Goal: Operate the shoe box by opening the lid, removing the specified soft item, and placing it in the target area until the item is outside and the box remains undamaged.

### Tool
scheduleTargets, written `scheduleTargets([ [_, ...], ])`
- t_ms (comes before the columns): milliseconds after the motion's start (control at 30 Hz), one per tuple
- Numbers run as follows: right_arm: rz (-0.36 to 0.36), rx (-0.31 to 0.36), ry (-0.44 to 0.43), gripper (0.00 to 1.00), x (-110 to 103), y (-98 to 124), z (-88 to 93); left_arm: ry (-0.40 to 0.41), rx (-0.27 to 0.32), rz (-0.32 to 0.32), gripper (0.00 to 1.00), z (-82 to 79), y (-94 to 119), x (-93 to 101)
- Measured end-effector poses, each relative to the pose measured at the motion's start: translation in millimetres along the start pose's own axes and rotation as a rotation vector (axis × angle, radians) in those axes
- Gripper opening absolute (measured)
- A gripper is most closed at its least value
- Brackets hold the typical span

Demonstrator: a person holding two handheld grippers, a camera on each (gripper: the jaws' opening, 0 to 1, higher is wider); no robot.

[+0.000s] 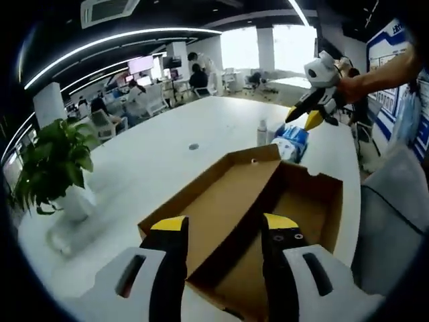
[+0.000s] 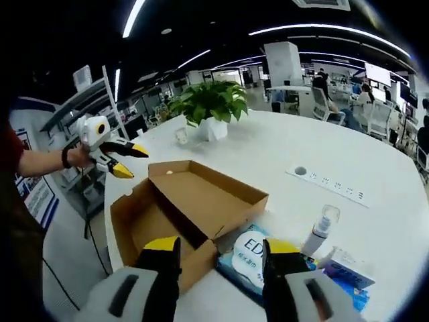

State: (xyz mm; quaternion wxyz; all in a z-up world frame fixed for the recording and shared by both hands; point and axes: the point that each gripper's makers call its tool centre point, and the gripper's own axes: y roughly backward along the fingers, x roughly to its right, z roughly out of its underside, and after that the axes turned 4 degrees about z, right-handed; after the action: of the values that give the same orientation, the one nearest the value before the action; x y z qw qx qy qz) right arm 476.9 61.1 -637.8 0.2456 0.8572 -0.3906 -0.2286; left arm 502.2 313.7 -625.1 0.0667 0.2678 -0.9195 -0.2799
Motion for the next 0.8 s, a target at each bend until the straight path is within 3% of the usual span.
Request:
scheduleTargets([
  [67,-0.032,0.025,-0.027,0.48,-11.4,1.1,1.8,0.011,0.002,-0.012,0.44,3.2,4.5,-0.3],
  [267,-0.032,0.036,-0.044,0.50,-25.4,3.0,17.3,0.053,0.015,-0.054,0.45,15.8,21.7,-1.5],
  [800,-0.034,0.039,-0.097,0.54,-48.3,6.7,47.1,0.171,0.024,-0.113,0.45,52.4,51.7,10.8],
])
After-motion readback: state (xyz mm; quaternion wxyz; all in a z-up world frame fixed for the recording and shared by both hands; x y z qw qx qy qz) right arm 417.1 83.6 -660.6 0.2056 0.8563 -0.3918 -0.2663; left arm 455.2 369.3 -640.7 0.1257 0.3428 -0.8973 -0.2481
